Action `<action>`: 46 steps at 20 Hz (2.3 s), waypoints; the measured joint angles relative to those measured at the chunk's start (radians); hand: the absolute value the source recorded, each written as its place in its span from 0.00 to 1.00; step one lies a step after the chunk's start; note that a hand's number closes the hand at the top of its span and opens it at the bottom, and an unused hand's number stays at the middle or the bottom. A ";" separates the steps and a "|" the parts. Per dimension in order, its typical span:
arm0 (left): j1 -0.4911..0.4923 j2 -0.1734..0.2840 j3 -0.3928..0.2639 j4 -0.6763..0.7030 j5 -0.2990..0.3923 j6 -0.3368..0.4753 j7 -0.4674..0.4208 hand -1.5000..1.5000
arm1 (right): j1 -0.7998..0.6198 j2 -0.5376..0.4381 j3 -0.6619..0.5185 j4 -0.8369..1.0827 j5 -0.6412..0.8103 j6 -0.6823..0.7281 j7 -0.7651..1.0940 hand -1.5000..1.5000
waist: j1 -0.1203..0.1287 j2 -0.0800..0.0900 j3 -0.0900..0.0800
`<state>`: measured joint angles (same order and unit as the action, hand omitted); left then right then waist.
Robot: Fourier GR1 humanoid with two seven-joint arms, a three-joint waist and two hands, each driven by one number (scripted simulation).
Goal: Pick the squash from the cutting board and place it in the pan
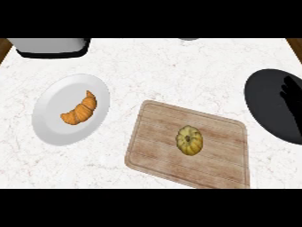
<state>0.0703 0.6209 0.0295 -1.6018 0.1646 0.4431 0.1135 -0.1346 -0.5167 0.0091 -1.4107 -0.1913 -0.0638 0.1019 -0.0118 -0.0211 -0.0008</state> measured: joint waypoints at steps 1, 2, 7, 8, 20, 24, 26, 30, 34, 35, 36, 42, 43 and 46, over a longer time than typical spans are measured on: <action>-0.004 -0.006 -0.009 -0.013 0.008 -0.013 0.006 0.50 | -0.016 0.005 0.026 -0.011 0.028 -0.007 0.007 1.00 | 0.005 0.004 0.000; -0.015 -0.023 -0.032 -0.020 0.017 -0.028 0.006 0.50 | -0.037 0.002 0.065 -0.022 0.065 -0.003 0.011 1.00 | 0.010 0.009 0.000; -0.074 -0.126 -0.178 -0.068 0.092 -0.142 0.022 0.50 | -0.189 -0.077 0.289 -0.083 0.296 0.087 0.031 1.00 | 0.069 0.030 -0.026; -0.079 -0.146 -0.207 -0.071 0.109 -0.163 0.029 0.50 | -0.225 -0.113 0.322 -0.097 0.363 0.097 0.027 0.00 | 0.072 0.030 -0.029; -0.152 -0.325 -0.370 -0.014 0.219 -0.283 0.075 0.50 | -0.572 0.037 0.791 -0.073 0.862 0.320 0.264 0.00 | 0.062 0.024 -0.009; -0.160 -0.332 -0.374 -0.002 0.225 -0.292 0.081 0.50 | -0.651 0.086 0.921 0.003 0.939 0.555 0.422 0.00 | 0.065 0.018 -0.012; -0.162 -0.335 -0.374 0.007 0.228 -0.297 0.080 0.50 | -0.677 0.135 0.976 0.047 0.962 0.676 0.506 0.00 | 0.063 0.016 -0.012; -0.162 -0.336 -0.369 0.015 0.234 -0.309 0.074 0.50 | -0.708 0.275 1.033 0.168 0.971 0.881 0.651 0.00 | 0.058 0.017 -0.009; -0.164 -0.334 -0.356 0.024 0.238 -0.314 0.069 0.50 | -0.707 0.400 1.045 0.304 0.968 1.025 0.719 0.00 | 0.046 0.015 -0.008; -0.163 -0.338 -0.356 0.026 0.237 -0.312 0.064 0.50 | -0.707 0.418 1.044 0.327 0.968 1.050 0.732 0.00 | 0.044 0.013 -0.007; -0.164 -0.336 -0.352 0.032 0.238 -0.316 0.062 0.50 | -0.699 0.431 1.050 0.346 0.972 1.066 0.746 0.00 | 0.042 0.011 -0.007; -0.179 -0.348 -0.343 0.055 0.237 -0.318 0.060 0.50 | -0.668 0.473 1.031 0.392 0.970 1.110 0.829 0.00 | 0.039 0.004 -0.005; -0.171 -0.342 -0.339 0.052 0.240 -0.327 0.057 0.50 | -0.661 0.474 1.025 0.387 0.969 1.111 0.843 0.00 | 0.039 0.003 -0.005; -0.162 -0.343 -0.338 0.055 0.238 -0.333 0.051 0.50 | -0.645 0.478 1.026 0.378 0.977 1.115 0.882 0.00 | 0.038 0.003 -0.004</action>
<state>-0.0916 0.2775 -0.3082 -1.5468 0.4022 0.1101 0.1642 -0.7794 -0.0383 1.0354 -1.0328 0.7853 1.0510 0.9837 0.0258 -0.0180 -0.0047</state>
